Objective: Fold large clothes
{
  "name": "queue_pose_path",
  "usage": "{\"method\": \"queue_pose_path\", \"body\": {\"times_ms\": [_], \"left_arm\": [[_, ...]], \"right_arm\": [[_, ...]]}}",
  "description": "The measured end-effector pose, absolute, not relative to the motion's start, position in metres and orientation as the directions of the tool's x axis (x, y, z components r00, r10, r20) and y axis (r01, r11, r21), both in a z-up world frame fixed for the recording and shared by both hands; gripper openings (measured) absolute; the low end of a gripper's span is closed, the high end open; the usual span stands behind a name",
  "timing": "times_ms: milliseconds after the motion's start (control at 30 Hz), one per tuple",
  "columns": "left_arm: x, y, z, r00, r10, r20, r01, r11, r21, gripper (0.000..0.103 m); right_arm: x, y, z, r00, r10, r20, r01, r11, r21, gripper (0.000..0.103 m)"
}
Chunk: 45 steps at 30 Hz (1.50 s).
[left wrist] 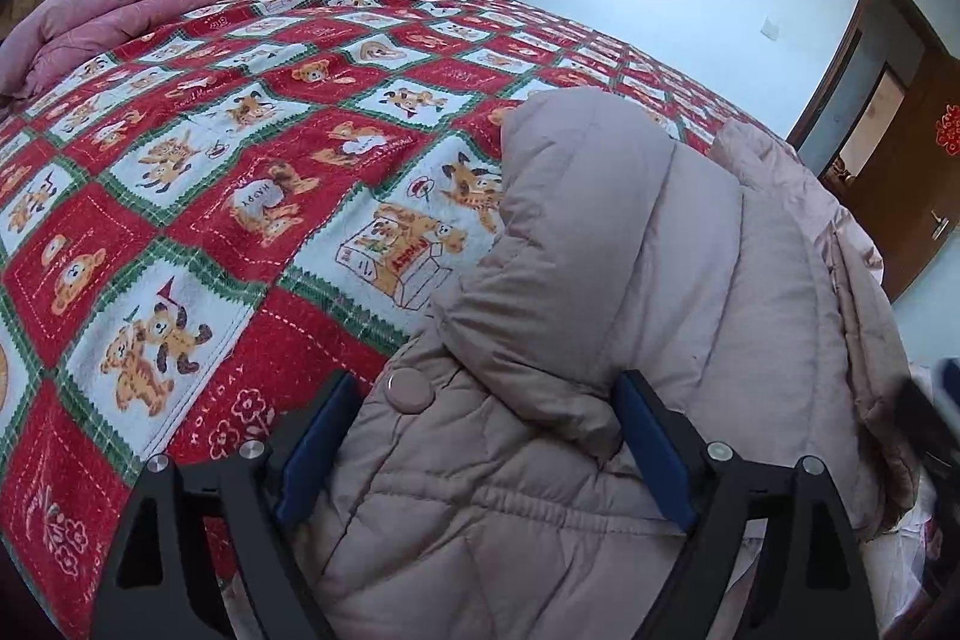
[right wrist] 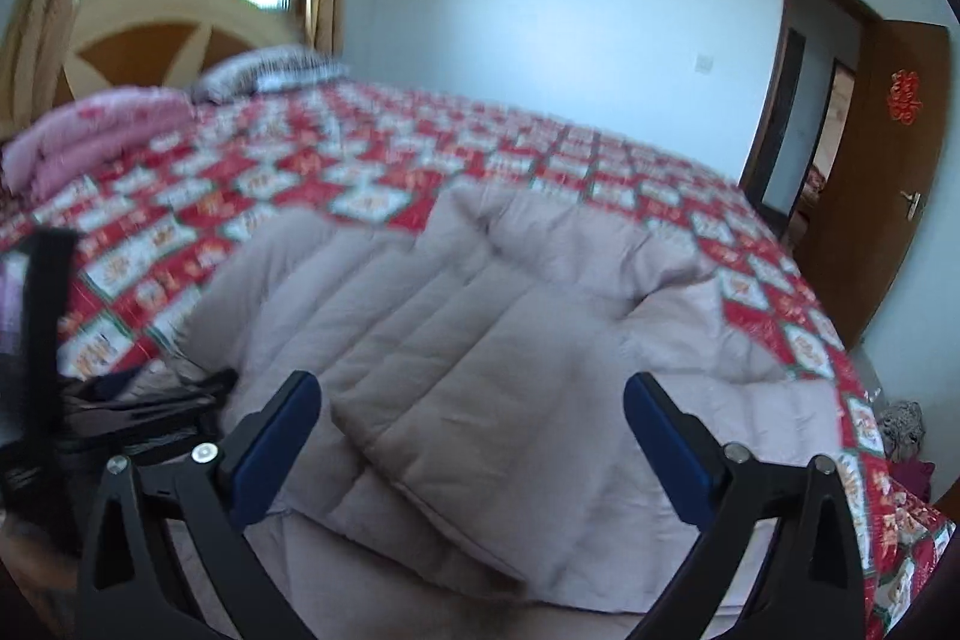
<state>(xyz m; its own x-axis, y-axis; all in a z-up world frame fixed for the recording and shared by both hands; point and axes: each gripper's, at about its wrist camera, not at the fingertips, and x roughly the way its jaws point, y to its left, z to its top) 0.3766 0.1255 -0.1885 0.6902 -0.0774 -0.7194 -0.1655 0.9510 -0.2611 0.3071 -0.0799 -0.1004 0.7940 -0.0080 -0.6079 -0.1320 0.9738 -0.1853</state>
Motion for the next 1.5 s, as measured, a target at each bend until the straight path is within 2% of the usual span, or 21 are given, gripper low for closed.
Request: {"method": "queue_pose_path", "body": {"times_ms": [33,67,100,300,467,567,667,700,733,767,800,867,967,1033,1067,1100,1167,1267,1333,1433,1500], "left_arm": [[0.377,0.126,-0.189,0.693,-0.080,-0.717,-0.164,0.950,-0.264,0.087],[0.373,0.125,-0.187,0.694,-0.081,-0.715,-0.163,0.950,-0.266,0.088],[0.369,0.125,-0.184,0.695,-0.083,-0.714,-0.161,0.950,-0.267,0.089],[0.365,0.126,-0.182,0.699,-0.094,-0.709,-0.157,0.947,-0.280,0.090],[0.366,0.127,-0.182,0.699,-0.095,-0.708,-0.156,0.947,-0.280,0.090],[0.366,0.126,-0.182,0.700,-0.094,-0.708,-0.156,0.947,-0.280,0.090],[0.366,0.126,-0.182,0.700,-0.093,-0.708,-0.156,0.947,-0.279,0.090],[0.366,0.126,-0.182,0.700,-0.093,-0.708,-0.156,0.947,-0.279,0.091],[0.366,0.126,-0.182,0.700,-0.093,-0.708,-0.156,0.948,-0.279,0.091],[0.366,0.126,-0.182,0.700,-0.093,-0.708,-0.156,0.948,-0.279,0.091],[0.366,0.126,-0.183,0.700,-0.093,-0.708,-0.156,0.948,-0.279,0.091],[0.366,0.126,-0.183,0.700,-0.094,-0.708,-0.156,0.948,-0.279,0.091],[0.366,0.126,-0.183,0.700,-0.093,-0.708,-0.156,0.948,-0.279,0.091],[0.366,0.126,-0.183,0.700,-0.092,-0.708,-0.156,0.948,-0.278,0.091],[0.366,0.126,-0.183,0.700,-0.092,-0.708,-0.156,0.948,-0.278,0.091],[0.366,0.126,-0.183,0.700,-0.093,-0.708,-0.156,0.948,-0.277,0.091],[0.366,0.126,-0.183,0.700,-0.094,-0.708,-0.155,0.948,-0.279,0.091],[0.366,0.127,-0.183,0.701,-0.096,-0.707,-0.154,0.947,-0.282,0.091],[0.365,0.127,-0.183,0.702,-0.101,-0.705,-0.151,0.946,-0.286,0.093],[0.367,0.125,-0.183,0.702,-0.112,-0.703,-0.142,0.946,-0.292,0.095],[0.367,0.125,-0.183,0.702,-0.112,-0.704,-0.142,0.946,-0.292,0.095]], "right_arm": [[0.312,-0.082,-0.106,0.780,-0.037,-0.625,-0.113,0.974,-0.199,0.045],[0.312,-0.087,-0.109,0.765,-0.057,-0.641,-0.089,0.977,-0.193,0.016],[0.310,-0.101,-0.108,0.755,-0.057,-0.653,-0.052,0.988,-0.146,0.010],[0.270,-0.197,-0.092,0.780,-0.089,-0.619,0.207,0.971,0.122,0.008],[0.242,-0.266,-0.142,0.666,-0.058,-0.744,0.382,0.883,0.273,0.011],[0.219,-0.292,-0.148,0.678,0.008,-0.735,0.401,0.835,0.378,0.009],[0.200,-0.286,-0.111,0.721,-0.093,-0.686,0.431,0.836,0.339,0.024],[0.194,-0.278,-0.094,0.761,-0.097,-0.642,0.399,0.850,0.345,0.036],[0.190,-0.263,-0.077,0.796,-0.099,-0.597,0.356,0.874,0.330,0.049],[0.189,-0.244,-0.063,0.823,-0.097,-0.559,0.309,0.903,0.298,0.085],[0.191,-0.225,-0.053,0.847,-0.078,-0.526,0.248,0.932,0.262,0.101],[0.194,-0.187,-0.038,0.888,-0.055,-0.457,0.145,0.976,0.163,0.100],[0.201,-0.128,-0.029,0.921,-0.146,-0.362,0.133,0.989,-0.060,0.100],[0.216,-0.110,-0.034,0.927,-0.102,-0.362,0.067,0.992,-0.109,0.094],[0.224,-0.105,-0.036,0.919,-0.085,-0.384,0.035,0.990,-0.135,0.072],[0.237,-0.107,-0.044,0.900,-0.091,-0.427,0.024,0.987,-0.158,0.040],[0.259,-0.125,-0.059,0.841,-0.105,-0.530,0.046,0.991,-0.124,0.023],[0.282,-0.186,-0.102,0.716,-0.192,-0.671,0.184,0.979,-0.085,0.024],[0.288,-0.214,-0.140,0.624,-0.166,-0.764,0.191,0.980,-0.056,0.032],[0.278,-0.241,-0.153,0.656,-0.040,-0.754,0.160,0.983,0.086,0.031],[0.278,-0.241,-0.153,0.654,-0.042,-0.756,0.161,0.983,0.084,0.032]]}}
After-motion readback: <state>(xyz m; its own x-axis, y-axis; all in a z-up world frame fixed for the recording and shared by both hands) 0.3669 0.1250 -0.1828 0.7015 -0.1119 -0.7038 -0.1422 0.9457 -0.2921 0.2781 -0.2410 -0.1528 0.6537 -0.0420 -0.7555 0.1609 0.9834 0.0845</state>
